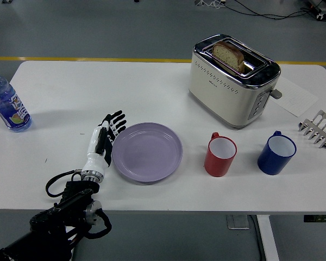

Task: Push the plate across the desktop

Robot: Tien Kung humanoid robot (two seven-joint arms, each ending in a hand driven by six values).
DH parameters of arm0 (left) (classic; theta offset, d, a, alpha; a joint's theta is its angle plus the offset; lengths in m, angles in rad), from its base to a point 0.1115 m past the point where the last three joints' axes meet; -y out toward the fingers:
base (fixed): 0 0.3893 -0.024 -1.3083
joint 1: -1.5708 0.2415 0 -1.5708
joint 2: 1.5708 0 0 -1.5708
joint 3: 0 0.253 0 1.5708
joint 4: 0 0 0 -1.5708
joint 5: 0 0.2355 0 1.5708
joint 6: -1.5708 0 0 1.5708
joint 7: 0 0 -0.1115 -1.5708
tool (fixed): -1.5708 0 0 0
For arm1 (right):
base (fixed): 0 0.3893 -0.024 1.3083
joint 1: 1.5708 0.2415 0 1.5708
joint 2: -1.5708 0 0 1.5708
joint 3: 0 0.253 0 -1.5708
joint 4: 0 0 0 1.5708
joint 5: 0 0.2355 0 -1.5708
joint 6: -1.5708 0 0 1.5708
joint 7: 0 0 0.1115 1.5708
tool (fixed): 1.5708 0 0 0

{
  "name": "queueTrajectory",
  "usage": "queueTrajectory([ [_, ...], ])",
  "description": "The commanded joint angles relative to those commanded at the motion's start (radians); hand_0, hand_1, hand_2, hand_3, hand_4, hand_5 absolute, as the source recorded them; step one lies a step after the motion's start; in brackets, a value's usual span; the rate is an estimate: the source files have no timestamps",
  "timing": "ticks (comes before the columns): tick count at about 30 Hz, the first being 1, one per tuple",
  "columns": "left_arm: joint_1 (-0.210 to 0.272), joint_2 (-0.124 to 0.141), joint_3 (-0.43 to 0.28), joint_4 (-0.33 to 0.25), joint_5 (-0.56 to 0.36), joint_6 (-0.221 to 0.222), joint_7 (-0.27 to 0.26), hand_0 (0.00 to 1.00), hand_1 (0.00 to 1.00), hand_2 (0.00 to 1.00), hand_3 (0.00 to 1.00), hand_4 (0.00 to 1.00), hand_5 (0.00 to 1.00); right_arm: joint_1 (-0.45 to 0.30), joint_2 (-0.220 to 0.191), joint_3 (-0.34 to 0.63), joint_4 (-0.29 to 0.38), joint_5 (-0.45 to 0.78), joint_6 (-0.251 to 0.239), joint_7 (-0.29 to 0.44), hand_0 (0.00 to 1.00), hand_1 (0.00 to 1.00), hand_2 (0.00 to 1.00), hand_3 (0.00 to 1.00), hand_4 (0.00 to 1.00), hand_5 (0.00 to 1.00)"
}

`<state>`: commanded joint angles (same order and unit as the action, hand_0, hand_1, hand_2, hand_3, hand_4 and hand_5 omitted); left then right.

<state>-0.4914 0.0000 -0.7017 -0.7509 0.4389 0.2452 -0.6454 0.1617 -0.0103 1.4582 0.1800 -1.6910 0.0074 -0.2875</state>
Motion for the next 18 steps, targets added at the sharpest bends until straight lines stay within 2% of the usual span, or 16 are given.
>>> queueTrajectory([
  [6, -0.007, 0.000, 0.017, -0.006, -0.003, 0.000, 0.000, 0.775, 0.793, 0.800, 0.750, 0.451, 0.998, 0.000, 0.001, -0.001, 0.000, 0.002, -0.001, 0.000, 0.639, 0.620, 0.656, 0.585, 0.375, 0.178],
  [11, -0.007, 0.000, 0.005, -0.009, 0.003, 0.003, 0.000, 0.775, 0.793, 0.799, 0.749, 0.452, 0.998, -0.002, 0.001, -0.001, 0.000, 0.004, -0.001, -0.001, 0.639, 0.620, 0.656, 0.585, 0.375, 0.178],
  [18, -0.004, 0.000, -0.079, -0.019, 0.027, 0.040, 0.000, 0.771, 0.789, 0.799, 0.748, 0.451, 0.998, -0.005, -0.002, -0.001, 0.000, 0.010, -0.002, -0.001, 0.639, 0.620, 0.656, 0.585, 0.375, 0.178],
])
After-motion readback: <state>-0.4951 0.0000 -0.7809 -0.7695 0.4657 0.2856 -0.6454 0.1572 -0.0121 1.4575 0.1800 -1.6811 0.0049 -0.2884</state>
